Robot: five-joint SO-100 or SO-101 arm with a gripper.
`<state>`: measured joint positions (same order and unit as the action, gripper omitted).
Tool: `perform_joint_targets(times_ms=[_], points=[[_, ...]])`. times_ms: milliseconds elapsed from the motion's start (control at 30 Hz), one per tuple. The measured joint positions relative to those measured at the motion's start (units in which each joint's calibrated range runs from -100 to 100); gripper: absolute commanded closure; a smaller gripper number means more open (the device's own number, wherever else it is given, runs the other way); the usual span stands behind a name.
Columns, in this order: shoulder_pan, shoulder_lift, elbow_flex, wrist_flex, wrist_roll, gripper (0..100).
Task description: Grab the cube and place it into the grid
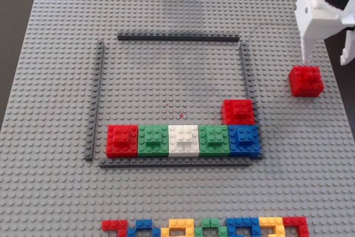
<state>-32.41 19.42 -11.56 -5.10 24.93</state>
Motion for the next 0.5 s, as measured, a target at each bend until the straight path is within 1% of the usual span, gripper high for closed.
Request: perform_joint_targets(times_ms=[500], points=[[0.29, 1.36, 0.0, -1.22, 0.49, 77]])
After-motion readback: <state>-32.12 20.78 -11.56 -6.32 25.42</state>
